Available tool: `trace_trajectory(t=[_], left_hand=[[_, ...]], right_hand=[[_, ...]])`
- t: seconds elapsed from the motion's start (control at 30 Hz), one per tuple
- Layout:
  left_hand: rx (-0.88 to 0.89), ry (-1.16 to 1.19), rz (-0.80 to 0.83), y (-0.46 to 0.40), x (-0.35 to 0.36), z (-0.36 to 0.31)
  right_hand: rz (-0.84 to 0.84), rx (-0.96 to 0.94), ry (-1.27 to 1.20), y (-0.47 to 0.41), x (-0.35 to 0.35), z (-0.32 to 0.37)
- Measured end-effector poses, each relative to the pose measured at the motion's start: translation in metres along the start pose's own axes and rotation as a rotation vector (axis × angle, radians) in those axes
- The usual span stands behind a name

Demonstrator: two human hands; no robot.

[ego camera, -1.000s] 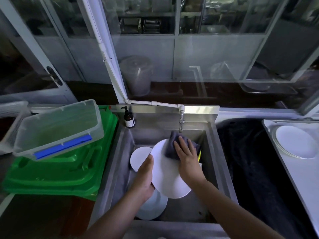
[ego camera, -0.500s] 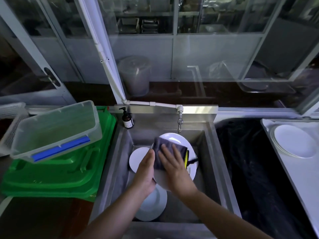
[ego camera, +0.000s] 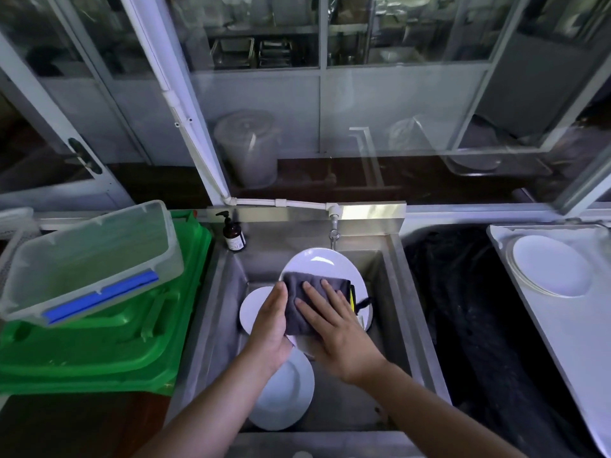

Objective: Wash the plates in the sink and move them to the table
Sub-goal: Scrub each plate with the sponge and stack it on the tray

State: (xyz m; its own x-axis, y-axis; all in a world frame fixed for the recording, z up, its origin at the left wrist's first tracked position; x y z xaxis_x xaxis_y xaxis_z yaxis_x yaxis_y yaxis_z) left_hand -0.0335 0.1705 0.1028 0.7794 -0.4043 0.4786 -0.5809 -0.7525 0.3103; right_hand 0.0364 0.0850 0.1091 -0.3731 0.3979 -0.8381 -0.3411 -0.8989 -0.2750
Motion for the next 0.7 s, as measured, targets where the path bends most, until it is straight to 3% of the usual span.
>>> trace_trajectory(t=[0.17,0.33,0.47,0.53,0.6,0.67,0.7], left_hand=[[-0.04,-0.009,-0.013,0.002,0.002,0.007],[-0.046,-0.045,0.03,-0.005,0.003,0.007],[-0.004,-0.061,0.07,-0.005,0.014,0.004],[0.0,-0.03,0.089,-0.003,0.023,0.005],[-0.001,0.019,0.084,-0.004,0.024,0.008],[-0.015,0.027,0.079,-0.006,0.018,0.009],[-0.028,0.018,0.084,-0.006,0.016,0.011]], right_hand=[[-0.121,0.141,0.008,-0.002,-0.004,0.0],[-0.19,0.089,0.187,-0.014,-0.011,-0.024],[-0.353,0.393,0.052,-0.024,-0.029,-0.042],[-0.378,0.331,0.014,-0.021,-0.019,-0.019],[-0.337,0.137,0.025,-0.013,-0.013,-0.004],[-0.287,-0.001,0.129,-0.015,-0.017,-0.019],[-0.269,0.023,0.178,-0.02,-0.022,-0.034]])
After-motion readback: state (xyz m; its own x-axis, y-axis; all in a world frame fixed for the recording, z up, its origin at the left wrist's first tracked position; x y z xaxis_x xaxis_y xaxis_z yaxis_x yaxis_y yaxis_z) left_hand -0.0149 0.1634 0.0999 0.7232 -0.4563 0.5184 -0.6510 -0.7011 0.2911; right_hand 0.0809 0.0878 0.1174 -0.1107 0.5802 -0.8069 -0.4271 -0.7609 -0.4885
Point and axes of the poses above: each hand's wrist, its own y-axis away from the middle knuckle, its own x-axis out of the palm, z = x × y, the point moved 8 cm from there along -y, towards the middle knuckle, and after that the axes turned 12 degrees about x, right-handed, at the moved point
